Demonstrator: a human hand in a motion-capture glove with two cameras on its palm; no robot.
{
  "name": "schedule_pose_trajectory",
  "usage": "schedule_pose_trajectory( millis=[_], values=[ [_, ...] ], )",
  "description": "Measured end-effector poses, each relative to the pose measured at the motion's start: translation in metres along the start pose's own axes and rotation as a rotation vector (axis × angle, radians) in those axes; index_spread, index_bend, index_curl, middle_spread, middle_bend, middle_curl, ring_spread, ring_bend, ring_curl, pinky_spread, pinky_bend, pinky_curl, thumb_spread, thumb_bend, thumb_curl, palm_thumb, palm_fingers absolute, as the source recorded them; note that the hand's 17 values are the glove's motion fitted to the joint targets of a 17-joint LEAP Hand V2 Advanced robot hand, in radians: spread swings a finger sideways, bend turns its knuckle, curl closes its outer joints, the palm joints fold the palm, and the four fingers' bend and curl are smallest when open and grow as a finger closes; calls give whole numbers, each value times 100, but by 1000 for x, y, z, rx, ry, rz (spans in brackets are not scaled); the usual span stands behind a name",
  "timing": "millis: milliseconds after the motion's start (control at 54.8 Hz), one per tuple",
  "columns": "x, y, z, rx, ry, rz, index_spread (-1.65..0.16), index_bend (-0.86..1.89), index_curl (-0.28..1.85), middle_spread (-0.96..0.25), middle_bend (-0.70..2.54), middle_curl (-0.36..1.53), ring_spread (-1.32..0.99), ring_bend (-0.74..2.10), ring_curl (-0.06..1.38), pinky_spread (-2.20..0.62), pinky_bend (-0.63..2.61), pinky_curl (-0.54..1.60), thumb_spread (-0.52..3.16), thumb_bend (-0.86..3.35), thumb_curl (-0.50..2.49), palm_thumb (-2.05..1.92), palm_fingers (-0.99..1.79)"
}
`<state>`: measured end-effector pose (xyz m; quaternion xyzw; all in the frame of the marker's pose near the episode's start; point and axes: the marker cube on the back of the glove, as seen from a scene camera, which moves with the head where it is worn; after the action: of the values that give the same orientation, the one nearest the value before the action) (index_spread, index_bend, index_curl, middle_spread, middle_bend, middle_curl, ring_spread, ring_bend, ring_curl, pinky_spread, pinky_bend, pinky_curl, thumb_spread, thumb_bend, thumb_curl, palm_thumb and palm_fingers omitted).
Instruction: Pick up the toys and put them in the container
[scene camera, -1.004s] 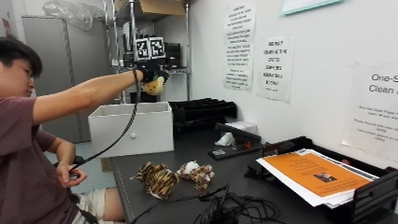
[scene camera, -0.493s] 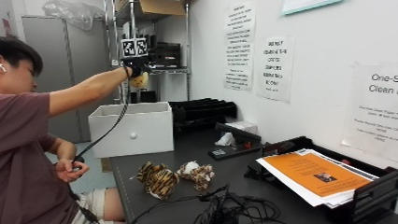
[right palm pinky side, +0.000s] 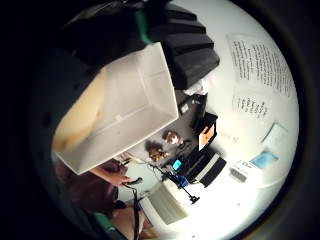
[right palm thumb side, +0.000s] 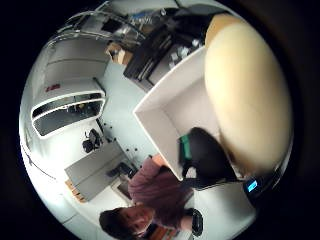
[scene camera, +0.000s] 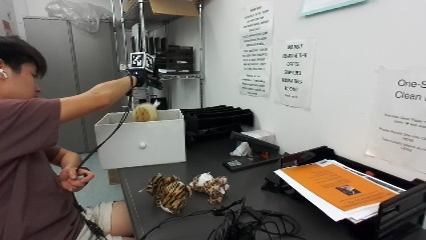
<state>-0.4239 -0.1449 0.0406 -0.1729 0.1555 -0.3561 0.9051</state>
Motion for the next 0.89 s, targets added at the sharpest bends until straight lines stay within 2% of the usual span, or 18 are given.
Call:
schedule_pose_trajectory(
  millis=[18, 37, 146, 256, 493, 584, 749, 895],
  values=[
    [0, 0, 0, -1, 2, -1, -31, 12, 79, -16, 48, 70, -22, 102, 67, -13, 147, 62, 55, -8, 102, 30, -86],
    [0, 2, 0, -4, 7, 3, -30, 8, 75, -12, 40, 66, -19, 93, 65, -11, 146, 61, 61, -11, 98, 23, -86],
    [9, 12, -8, 59, -5, 45, -25, -2, 54, 0, 14, 54, -7, 62, 53, -2, 132, 54, 88, -6, 83, 10, -66],
    [23, 29, -19, 76, 8, 49, -22, -3, 41, 5, 8, 45, 0, 48, 45, 3, 121, 49, 104, -3, 72, 5, -55],
    [83, 67, -47, 73, 58, 283, -19, -2, 22, 7, 9, 34, 5, 37, 41, 6, 104, 40, 118, -2, 56, 3, -45],
    [127, 104, -42, 73, 67, 389, -18, -2, 17, 6, 10, 31, 6, 36, 40, 7, 101, 39, 120, -2, 52, 3, -42],
    [207, 172, 5, 5, 53, 521, -18, -3, 10, 5, 14, 30, 4, 44, 42, 6, 100, 38, 125, -1, 47, 7, -34],
    [271, 213, 76, -46, -6, 589, -18, -1, 7, 4, 14, 29, 3, 44, 42, 6, 99, 37, 126, -1, 43, 8, -34]
  ],
)
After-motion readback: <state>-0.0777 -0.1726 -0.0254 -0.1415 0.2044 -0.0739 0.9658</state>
